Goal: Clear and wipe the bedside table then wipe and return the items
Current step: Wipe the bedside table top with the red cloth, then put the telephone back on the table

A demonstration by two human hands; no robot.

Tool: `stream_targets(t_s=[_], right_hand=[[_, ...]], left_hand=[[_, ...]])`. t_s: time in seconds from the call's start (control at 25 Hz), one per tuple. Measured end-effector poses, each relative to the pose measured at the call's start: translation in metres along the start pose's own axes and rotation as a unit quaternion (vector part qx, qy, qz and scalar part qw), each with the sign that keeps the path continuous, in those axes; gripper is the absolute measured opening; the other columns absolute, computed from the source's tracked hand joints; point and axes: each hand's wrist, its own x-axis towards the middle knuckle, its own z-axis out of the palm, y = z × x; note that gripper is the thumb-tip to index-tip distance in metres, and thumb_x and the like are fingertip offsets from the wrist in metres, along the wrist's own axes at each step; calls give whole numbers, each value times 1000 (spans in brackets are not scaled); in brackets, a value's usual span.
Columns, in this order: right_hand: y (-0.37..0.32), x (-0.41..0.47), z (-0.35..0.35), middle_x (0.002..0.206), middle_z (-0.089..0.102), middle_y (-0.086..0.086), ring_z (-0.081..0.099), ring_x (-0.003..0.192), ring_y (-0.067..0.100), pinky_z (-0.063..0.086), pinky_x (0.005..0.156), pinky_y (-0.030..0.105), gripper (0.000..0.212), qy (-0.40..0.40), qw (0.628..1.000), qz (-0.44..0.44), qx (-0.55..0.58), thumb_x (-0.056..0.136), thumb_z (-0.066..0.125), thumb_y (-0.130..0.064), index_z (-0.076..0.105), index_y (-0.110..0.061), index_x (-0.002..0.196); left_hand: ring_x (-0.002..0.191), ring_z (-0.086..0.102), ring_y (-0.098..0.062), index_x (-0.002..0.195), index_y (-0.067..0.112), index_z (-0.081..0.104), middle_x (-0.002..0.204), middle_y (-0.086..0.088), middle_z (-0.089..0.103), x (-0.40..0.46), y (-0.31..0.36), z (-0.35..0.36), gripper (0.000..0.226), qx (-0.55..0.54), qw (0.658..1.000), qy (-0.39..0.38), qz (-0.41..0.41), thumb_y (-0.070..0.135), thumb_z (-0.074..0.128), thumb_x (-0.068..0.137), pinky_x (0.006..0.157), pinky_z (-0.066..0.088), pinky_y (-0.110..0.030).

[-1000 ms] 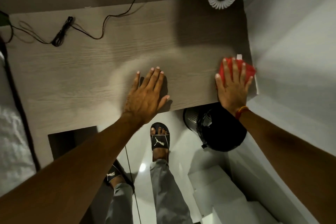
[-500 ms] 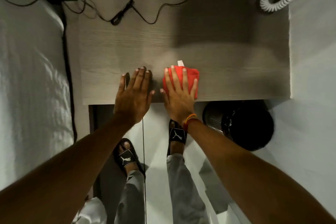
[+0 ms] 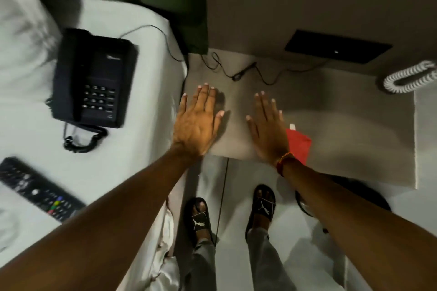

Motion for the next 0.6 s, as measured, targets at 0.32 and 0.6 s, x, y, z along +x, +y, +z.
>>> stream_targets(t_s=[0.32, 0.6], right_hand=[[-234, 61, -3, 170, 15, 10, 14, 157, 22, 22, 126, 43, 65, 26, 979, -150, 135, 106, 34, -40, 16, -10, 161], [-356, 18, 32, 169, 18, 7, 15, 157, 27, 22, 125, 47, 63, 6, 954, -295, 57, 104, 41, -35, 24, -11, 159]], left_hand=[[146, 38, -33, 155, 7, 34, 158, -17, 41, -20, -147, -114, 60, -15, 975, 155, -160, 43, 30, 107, 122, 28, -53], [117, 57, -38, 140, 3, 47, 132, -18, 58, -120, -257, -132, 55, 10, 936, 178, -305, 44, 36, 105, 103, 45, -50]])
